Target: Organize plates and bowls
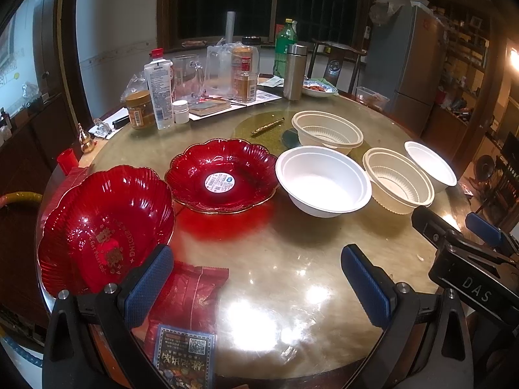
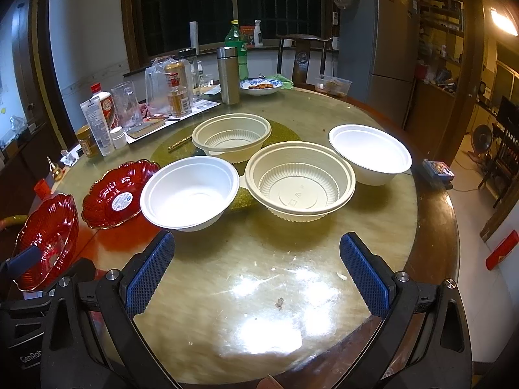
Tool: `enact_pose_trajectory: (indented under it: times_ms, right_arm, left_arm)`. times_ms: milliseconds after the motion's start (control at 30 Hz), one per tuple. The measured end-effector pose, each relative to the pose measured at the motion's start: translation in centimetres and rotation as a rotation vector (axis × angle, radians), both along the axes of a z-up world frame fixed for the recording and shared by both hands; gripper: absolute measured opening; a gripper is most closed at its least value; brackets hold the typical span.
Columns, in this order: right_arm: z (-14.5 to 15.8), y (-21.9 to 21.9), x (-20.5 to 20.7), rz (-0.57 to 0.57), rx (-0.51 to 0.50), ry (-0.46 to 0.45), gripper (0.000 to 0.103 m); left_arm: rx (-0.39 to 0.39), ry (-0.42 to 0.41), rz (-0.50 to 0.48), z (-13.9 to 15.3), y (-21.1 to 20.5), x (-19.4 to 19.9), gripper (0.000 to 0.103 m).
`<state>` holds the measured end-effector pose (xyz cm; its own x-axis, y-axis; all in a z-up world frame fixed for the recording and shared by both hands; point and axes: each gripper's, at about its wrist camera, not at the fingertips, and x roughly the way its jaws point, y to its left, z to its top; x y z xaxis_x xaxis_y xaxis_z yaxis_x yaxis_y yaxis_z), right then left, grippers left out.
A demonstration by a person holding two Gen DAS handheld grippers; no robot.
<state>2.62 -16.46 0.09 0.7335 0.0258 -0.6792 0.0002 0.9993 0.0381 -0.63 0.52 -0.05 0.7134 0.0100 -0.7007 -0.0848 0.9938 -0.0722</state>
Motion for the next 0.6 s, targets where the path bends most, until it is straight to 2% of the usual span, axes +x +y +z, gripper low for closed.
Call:
enact_pose_trajectory:
  times_ms: [133, 200, 300, 367, 467, 567, 600]
  right_arm:
    - [0.0, 0.1, -0.2, 0.006, 0.016, 0.003, 0.103]
    - [0.0, 0.4, -0.2, 0.042, 0.068, 0.018, 0.103]
    - [-0.2, 1.7, -0.2, 0.149, 0.185, 0.054, 0.103]
    - [-0.4, 3.4, 0.4, 0.244, 0.263, 0.111, 0.103]
    - [-1.0, 6.2, 1.3, 0.365, 0.388, 0.193, 0.103]
    - [-1.8, 9.6, 1.9, 0.445, 0.467, 0.254, 0.103]
    - [-2.2, 10.5, 2.2, 0.464, 0.494, 0.274, 0.103]
  left_arm:
    - [-0.028, 0.005, -0.011, 0.1, 0.4, -0.5, 0.103]
    - [-0.064, 0.0, -0.028, 0.5, 1.3, -1.4, 0.103]
    - [-0.092, -0.056, 0.018, 1.5, 4.3, -3.6, 0.103]
    - [-0.104, -0.105, 0.09, 2.2, 7.3, -5.2, 0.103]
    - [-0.139, -0.156, 0.274, 2.6, 13.3, -7.2, 0.103]
    - [-0.189, -0.168, 0.447, 1.8, 19.2, -8.5, 0.103]
    - [-0.189, -0.159, 0.471, 1.5, 20.2, -8.6, 0.103]
